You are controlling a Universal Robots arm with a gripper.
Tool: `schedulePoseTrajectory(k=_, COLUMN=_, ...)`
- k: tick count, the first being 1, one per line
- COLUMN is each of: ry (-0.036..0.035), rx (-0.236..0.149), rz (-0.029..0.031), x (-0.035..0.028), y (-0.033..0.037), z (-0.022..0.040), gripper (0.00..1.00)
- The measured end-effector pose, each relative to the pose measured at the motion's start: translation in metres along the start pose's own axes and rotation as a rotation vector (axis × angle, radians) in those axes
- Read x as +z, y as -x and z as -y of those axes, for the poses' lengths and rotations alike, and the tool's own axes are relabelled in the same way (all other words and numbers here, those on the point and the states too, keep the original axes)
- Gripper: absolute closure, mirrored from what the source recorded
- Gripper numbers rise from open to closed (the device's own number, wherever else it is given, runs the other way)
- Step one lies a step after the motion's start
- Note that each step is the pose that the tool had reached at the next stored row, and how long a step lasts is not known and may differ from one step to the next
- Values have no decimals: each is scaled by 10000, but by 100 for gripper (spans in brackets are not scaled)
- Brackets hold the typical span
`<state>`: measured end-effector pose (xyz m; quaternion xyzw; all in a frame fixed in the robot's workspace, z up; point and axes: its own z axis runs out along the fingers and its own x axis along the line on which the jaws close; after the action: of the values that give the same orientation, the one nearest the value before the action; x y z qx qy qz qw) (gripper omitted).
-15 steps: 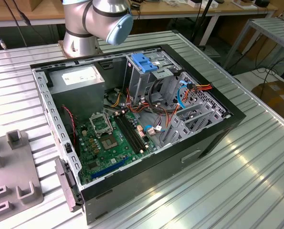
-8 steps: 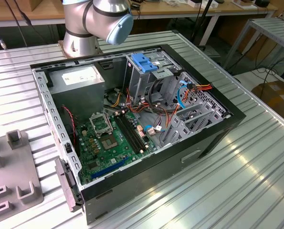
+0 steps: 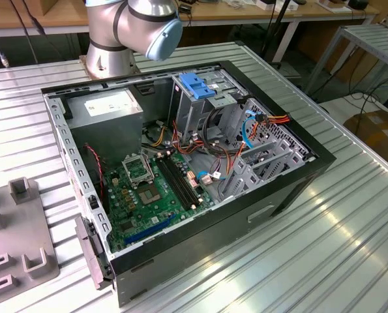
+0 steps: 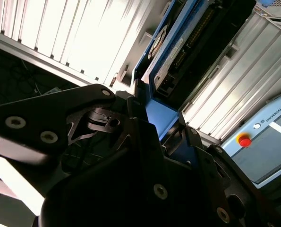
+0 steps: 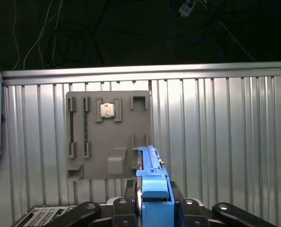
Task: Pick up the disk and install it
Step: 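Pick up the disk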
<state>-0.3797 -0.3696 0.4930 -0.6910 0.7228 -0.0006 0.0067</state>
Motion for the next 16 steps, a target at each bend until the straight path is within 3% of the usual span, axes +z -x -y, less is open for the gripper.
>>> schedulePoseTrajectory(k=8, ry=0, rx=0, rz=0, x=2, y=8, z=166, gripper=63)
schedulePoseTrajectory(k=16, ry=0, rx=0, rz=0, x=5, y=17, z=373, gripper=63)
